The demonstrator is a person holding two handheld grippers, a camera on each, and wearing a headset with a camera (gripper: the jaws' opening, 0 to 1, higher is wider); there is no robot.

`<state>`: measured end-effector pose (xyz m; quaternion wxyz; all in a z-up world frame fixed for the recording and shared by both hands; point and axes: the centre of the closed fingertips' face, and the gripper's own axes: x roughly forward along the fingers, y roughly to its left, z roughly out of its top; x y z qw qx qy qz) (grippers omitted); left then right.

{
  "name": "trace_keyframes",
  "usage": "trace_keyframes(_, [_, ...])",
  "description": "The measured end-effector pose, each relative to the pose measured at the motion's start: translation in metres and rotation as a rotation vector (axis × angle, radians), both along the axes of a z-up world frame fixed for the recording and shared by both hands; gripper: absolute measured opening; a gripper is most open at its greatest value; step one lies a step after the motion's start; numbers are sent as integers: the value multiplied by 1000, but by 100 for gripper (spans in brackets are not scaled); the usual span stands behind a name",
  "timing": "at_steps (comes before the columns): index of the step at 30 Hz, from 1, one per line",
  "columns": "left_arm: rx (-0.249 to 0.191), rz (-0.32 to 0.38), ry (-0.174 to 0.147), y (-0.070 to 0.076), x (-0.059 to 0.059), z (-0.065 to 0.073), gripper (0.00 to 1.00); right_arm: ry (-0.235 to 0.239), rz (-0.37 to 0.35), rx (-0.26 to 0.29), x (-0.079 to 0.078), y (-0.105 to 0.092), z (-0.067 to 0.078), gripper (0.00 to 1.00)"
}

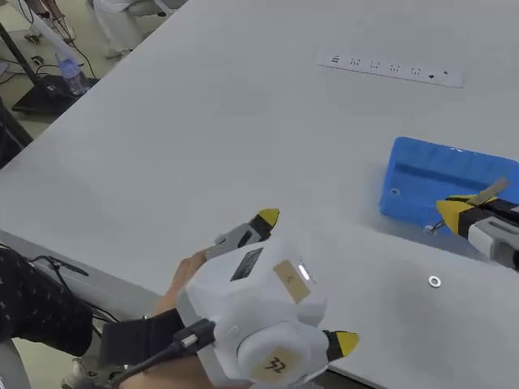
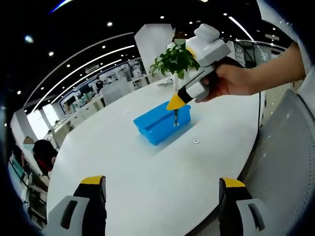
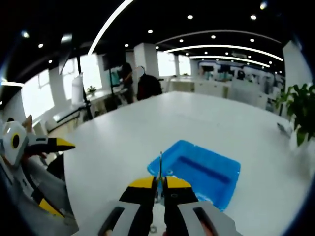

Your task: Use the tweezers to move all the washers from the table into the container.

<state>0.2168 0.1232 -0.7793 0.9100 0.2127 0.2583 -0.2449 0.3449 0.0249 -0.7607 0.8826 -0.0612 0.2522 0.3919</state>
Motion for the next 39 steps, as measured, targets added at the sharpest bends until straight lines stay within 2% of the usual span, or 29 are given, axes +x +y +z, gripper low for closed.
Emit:
trace_keyframes(5, [2,-3,-4,0,0,1,99,-25,-42,32,18,-4,7,3])
trace_keyframes(9, [8,-3,-10,1,0,1,99,-50,-67,16,33,-8,5,3])
trace_keyframes(11, [12,0,-11,1,1,1,99,-54,-82,10,41,-11,2,3])
trace_keyframes(14, [12,1,-12,2,1,1,99,-45,-96,-26,52,-16,-12,3])
trace_keyframes(19, [29,1,1,3,0,-3,98,-35,-110,-54,59,-19,-27,3])
trace_keyframes(28, [33,1,6,3,0,-4,97,-20,-127,-93,70,-21,-49,3])
trace_keyframes(35, [39,5,11,4,0,-5,97,1,-123,-103,68,-18,-58,3])
trace_keyframes(39, [44,9,15,5,0,-6,96,-4,-129,-97,70,-18,-57,3])
